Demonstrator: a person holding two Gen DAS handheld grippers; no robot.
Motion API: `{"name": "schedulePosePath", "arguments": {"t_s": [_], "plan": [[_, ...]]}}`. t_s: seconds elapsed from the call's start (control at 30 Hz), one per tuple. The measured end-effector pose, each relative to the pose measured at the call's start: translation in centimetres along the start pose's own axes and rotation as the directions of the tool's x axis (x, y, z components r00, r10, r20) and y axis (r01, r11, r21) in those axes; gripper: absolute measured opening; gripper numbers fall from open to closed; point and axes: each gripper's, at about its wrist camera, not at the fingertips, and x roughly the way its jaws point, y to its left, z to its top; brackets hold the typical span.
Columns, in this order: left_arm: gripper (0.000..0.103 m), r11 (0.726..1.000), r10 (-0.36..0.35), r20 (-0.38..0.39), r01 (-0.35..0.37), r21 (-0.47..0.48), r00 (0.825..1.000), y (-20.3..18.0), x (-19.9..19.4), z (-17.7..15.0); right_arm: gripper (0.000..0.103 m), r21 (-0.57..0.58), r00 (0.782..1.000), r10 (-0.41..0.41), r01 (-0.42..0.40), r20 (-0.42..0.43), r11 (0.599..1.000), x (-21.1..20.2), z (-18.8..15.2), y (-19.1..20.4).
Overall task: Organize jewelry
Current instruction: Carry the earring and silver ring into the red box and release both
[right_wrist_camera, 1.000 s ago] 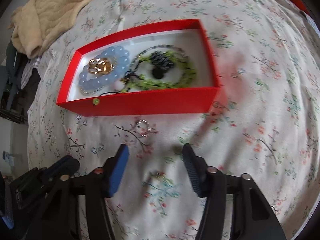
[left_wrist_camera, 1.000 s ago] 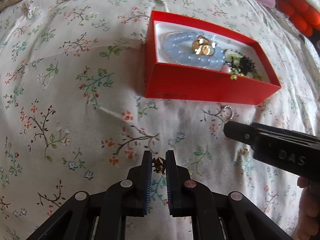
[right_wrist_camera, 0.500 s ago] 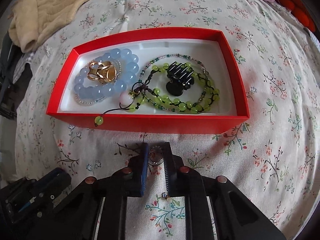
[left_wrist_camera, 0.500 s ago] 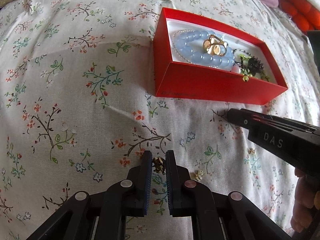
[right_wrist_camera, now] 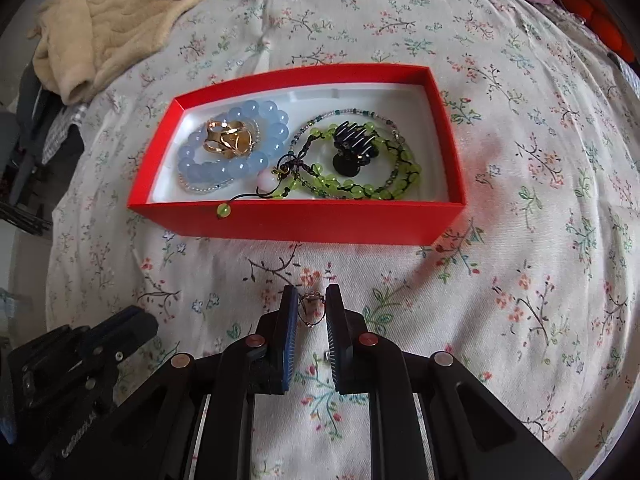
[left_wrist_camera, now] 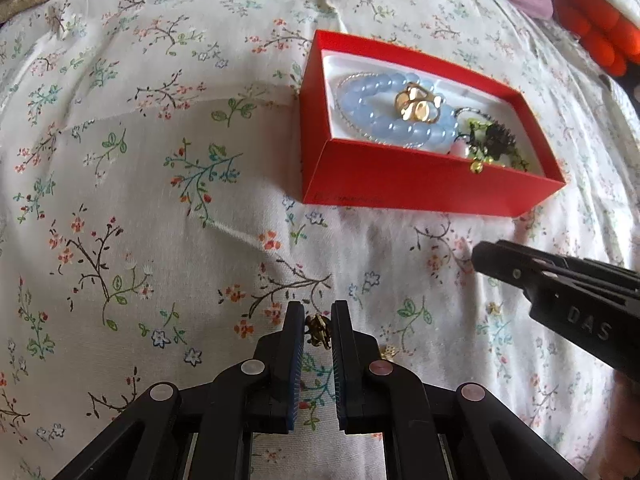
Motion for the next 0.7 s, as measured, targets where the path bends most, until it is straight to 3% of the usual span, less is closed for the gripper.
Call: {"name": "schedulePosePath", "arguments": {"t_s": [0.5, 0.7], "plan": [[0.009, 0.999, -0.053, 0.086, 0.054, -0.001, 0.995, -1.9, -2.1, 2.3, 0.015, 0.019, 0.994, 0.059, -0.061, 0.091, 0.998, -5.4, -0.4, -2.2], [0.009, 0.997, -0.076, 0.114, 0.078, -0.009, 0.991, -2.5, -2.4, 4.1, 0.015, 0.061, 0.989, 0.083, -0.091, 0.121, 0.994, -6.2, 1.0, -3.0]]}}
